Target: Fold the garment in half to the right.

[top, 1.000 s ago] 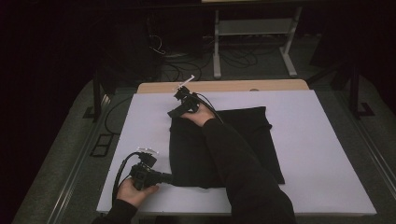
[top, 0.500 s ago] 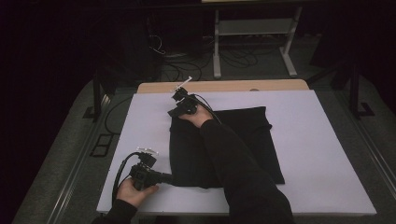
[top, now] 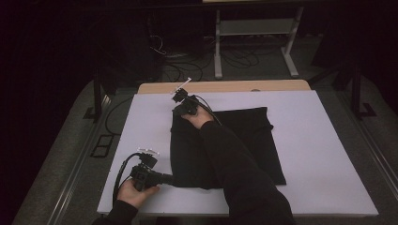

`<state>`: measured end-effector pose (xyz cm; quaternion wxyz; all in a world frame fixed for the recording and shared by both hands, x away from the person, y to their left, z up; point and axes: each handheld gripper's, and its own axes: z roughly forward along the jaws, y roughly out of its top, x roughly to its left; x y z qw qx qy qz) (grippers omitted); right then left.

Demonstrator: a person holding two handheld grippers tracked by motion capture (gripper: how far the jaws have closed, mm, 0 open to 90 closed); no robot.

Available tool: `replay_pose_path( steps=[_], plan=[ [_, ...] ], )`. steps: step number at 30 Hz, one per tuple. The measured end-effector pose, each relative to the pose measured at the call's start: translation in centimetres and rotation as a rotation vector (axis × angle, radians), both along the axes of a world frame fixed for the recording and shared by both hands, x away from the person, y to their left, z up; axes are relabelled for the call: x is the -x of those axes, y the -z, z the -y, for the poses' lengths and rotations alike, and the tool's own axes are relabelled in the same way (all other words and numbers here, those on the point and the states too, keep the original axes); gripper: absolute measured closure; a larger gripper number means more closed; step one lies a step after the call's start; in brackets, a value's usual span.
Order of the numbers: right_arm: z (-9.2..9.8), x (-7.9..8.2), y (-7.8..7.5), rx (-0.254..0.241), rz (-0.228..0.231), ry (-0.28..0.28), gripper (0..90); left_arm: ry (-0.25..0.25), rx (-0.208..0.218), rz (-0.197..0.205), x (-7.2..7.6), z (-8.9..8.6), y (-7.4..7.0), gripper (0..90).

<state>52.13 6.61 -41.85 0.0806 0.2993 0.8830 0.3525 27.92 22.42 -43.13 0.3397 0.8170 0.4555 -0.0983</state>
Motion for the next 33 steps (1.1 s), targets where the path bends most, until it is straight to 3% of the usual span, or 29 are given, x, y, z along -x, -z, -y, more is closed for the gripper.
replay_pose_path(
  steps=[4,18,24,33],
  plan=[
    [0.2,0.0,-0.2,0.002,-0.006,-0.007,85.6,0.001,0.002,0.002,0.1,0.1,0.0,83.7],
    [1.9,0.2,-2.7,-0.028,-0.015,-0.001,86.2,0.005,0.014,0.011,0.2,0.5,-0.3,83.7],
    [3.1,0.1,-4.0,-0.051,0.000,0.012,86.2,0.023,0.057,0.029,0.2,0.7,-0.7,83.7],
    [5.1,0.4,-5.3,-0.074,0.011,0.045,86.3,0.052,0.088,0.075,0.3,1.6,-1.5,83.7]
  ],
)
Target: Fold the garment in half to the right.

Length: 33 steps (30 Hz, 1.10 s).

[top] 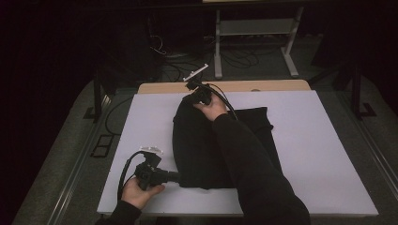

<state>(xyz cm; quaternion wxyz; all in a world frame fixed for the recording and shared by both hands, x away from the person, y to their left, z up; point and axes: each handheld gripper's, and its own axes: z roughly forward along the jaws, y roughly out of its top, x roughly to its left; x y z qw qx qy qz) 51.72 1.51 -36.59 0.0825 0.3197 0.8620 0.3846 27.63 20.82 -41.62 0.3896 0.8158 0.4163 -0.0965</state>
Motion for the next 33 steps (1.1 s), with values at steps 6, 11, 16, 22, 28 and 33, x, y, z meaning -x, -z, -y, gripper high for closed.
replay_pose_path(
  steps=[6,11,16,22,28,33],
  plan=[
    [1.0,0.3,-0.8,0.006,0.004,0.019,86.3,-0.001,0.035,0.016,0.1,0.5,-0.7,83.7],
    [1.6,0.5,-1.6,0.000,0.017,0.027,86.3,0.004,0.068,0.027,0.4,0.7,-1.3,83.7],
    [2.3,0.5,-2.0,-0.014,0.024,0.034,86.3,0.015,0.100,0.023,0.4,1.2,-1.8,83.7],
    [3.6,0.8,-2.2,-0.022,0.029,0.045,86.2,0.024,0.137,0.029,0.2,2.4,-2.5,83.6],
    [5.0,1.2,-2.3,-0.030,0.033,0.059,86.2,0.058,0.146,0.040,-0.1,3.9,-3.1,83.6],
    [6.1,1.3,-2.2,-0.043,0.035,0.071,86.3,0.082,0.148,0.038,-0.3,5.1,-3.1,83.6]
  ],
)
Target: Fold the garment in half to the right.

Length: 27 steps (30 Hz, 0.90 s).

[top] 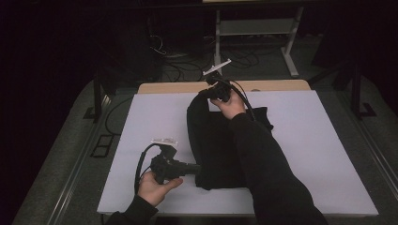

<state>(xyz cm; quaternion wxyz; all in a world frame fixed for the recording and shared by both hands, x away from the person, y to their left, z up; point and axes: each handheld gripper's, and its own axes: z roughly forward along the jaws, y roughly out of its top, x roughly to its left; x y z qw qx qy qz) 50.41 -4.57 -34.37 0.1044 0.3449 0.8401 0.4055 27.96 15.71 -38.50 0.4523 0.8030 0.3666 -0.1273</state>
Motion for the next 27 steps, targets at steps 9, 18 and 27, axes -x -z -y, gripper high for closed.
replay_pose_path(
  steps=[9,18,27],
  plan=[
    [1.1,0.8,0.2,-0.008,0.011,-0.005,86.2,0.032,0.003,0.000,-0.7,2.6,-0.3,83.5],
    [2.1,1.0,0.0,-0.007,0.020,0.004,86.2,0.070,0.006,0.006,-1.4,4.8,-0.5,83.6],
    [3.5,0.7,-0.1,0.001,0.019,0.035,86.2,0.113,0.013,0.013,-1.7,6.7,-0.9,83.7]
  ],
)
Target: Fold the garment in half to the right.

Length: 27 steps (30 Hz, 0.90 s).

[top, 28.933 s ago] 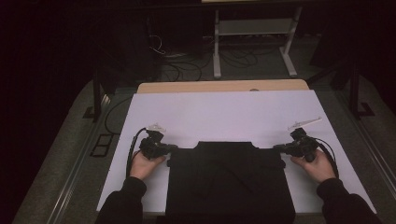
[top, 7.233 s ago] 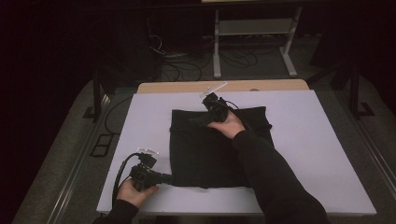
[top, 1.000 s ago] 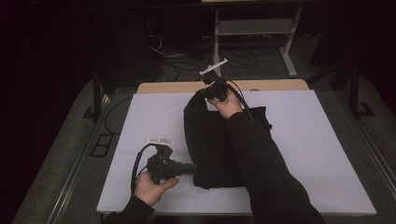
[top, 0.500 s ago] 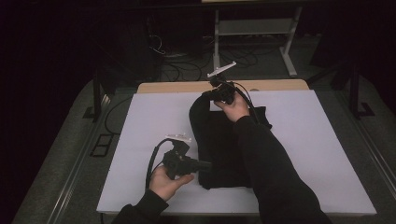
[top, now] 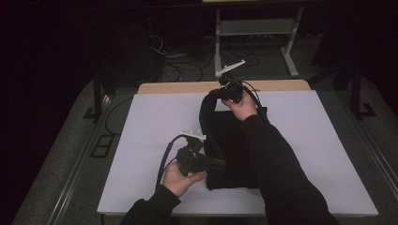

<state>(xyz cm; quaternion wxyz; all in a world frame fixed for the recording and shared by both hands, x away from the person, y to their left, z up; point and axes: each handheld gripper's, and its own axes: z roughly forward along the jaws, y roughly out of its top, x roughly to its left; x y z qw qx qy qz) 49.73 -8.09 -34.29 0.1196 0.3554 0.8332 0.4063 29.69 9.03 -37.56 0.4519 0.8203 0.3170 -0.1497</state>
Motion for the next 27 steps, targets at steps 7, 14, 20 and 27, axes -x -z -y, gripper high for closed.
replay_pose_path(
  steps=[7,14,20,27],
  plan=[
    [1.2,0.1,-0.1,0.016,0.002,0.007,86.3,0.018,-0.006,0.002,-0.4,1.4,-0.4,83.7],
    [2.8,0.5,0.3,0.018,-0.005,0.030,86.2,0.042,0.000,0.018,-0.9,2.2,-1.1,83.7],
    [4.2,0.5,0.5,0.012,-0.007,0.054,86.3,0.065,0.001,0.022,-1.2,3.8,-1.2,83.8],
    [5.8,0.6,0.4,0.000,-0.005,0.072,86.3,0.082,0.013,0.008,-1.4,5.3,-1.0,83.8]
  ],
)
